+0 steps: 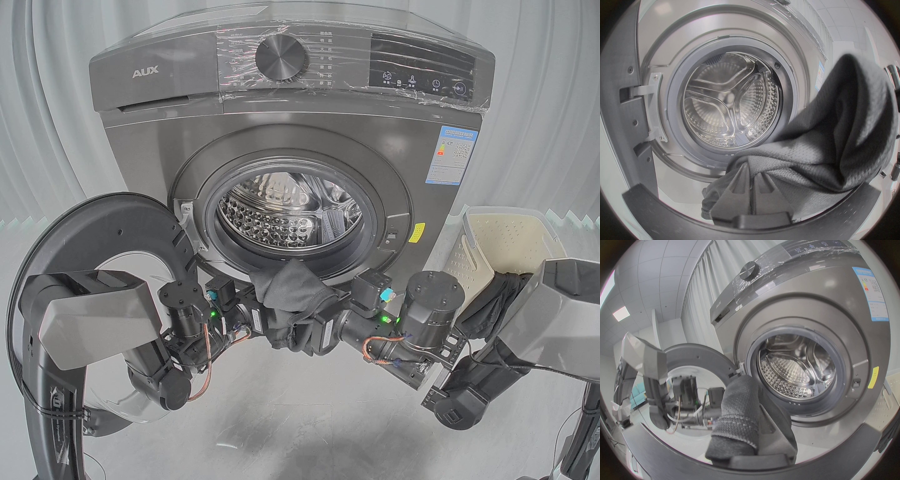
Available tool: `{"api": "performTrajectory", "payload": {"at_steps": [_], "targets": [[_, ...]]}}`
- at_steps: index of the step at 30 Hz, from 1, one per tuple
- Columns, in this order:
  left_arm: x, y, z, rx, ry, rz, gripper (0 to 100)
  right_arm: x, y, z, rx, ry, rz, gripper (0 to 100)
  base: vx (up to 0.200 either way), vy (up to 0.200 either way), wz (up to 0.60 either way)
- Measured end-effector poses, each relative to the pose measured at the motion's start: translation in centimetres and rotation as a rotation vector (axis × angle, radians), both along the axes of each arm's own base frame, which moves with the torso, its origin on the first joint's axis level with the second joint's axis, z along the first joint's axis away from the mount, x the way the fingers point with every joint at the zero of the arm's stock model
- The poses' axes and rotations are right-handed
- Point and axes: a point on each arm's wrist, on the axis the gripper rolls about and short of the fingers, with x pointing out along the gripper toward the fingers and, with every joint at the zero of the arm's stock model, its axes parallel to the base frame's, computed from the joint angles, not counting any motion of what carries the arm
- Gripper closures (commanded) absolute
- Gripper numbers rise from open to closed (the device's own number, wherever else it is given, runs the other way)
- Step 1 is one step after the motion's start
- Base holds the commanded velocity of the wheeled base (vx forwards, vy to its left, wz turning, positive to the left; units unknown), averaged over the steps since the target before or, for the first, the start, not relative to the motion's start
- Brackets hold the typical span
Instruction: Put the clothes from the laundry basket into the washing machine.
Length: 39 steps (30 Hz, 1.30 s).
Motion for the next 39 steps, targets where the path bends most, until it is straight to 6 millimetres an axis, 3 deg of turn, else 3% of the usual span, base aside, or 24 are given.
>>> {"api": "performTrajectory", "payload": {"at_steps": [7, 13, 14, 25, 39], "targets": [[0.0, 0.3, 0.5, -0.007, -0.008, 0.014, 100, -0.6, -1.0, -0.8, -0.039, 0.03, 0.006, 100, 0.0, 0.0, 0.0], [-0.8, 0.3, 0.3, 0.006, 0.014, -0.002, 100, 1.0, -1.0, 1.1, 0.021, -0.028, -0.03, 100, 0.0, 0.0, 0.0], [-1.1, 0.3, 0.1, 0.013, 0.025, -0.007, 0, 1.3, -1.0, 1.5, 0.031, -0.039, -0.036, 100, 0.0, 0.0, 0.0], [-4.7, 0.1, -1.2, 0.07, 0.127, -0.161, 0, 2.9, -0.5, 3.1, 0.088, -0.103, -0.042, 100, 0.0, 0.0, 0.0], [-4.1, 0.3, 1.7, 0.02, 0.037, -0.15, 0, 2.9, -0.2, 2.5, 0.078, -0.097, -0.018, 100, 0.0, 0.0, 0.0]]}}
